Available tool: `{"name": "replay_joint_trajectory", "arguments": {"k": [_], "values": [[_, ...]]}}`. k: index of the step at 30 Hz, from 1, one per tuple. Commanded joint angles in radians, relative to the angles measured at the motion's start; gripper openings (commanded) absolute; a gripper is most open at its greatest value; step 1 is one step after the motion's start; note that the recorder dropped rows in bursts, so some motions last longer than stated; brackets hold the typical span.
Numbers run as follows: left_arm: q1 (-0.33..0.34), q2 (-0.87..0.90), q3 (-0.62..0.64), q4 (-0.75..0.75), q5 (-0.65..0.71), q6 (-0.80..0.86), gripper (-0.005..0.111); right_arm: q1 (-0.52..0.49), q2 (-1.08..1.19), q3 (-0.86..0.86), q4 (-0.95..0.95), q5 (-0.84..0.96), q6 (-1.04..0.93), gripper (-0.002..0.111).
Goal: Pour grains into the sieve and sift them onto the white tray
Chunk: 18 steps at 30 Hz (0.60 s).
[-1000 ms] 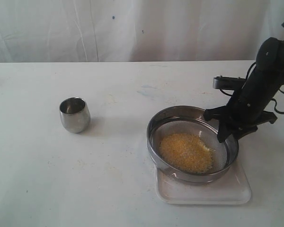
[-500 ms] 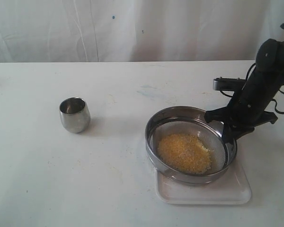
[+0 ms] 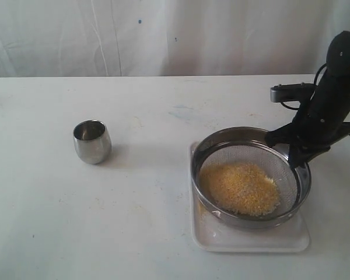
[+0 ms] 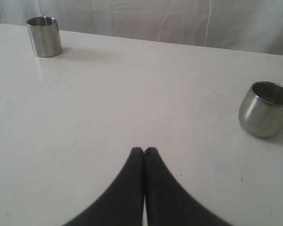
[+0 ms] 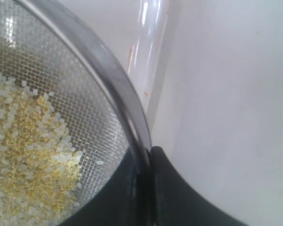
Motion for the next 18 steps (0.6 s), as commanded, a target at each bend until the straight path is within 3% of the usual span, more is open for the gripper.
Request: {"name": "replay_joint_trajectory", "arguments": {"k": [1, 8, 16, 18], "values": [[0.001, -0.005, 0.002, 0.003, -0.005, -0.001, 0.000, -0.014, -0.011, 0.002, 0.023, -0.001, -0.060, 0.000], [0.001, -0.005, 0.002, 0.003, -0.005, -0.001, 0.000, -0.123, -0.016, 0.002, 0.282, 0.099, -0.204, 0.000], [0.001, -0.005, 0.002, 0.003, -0.005, -0.001, 0.000, -0.130, -0.013, 0.002, 0.263, 0.001, -0.153, 0.000], [0.001, -0.005, 0.002, 0.003, -0.005, -0.001, 0.000, -0.130, -0.011, 0.014, 0.258, 0.082, -0.142, 0.000]]}}
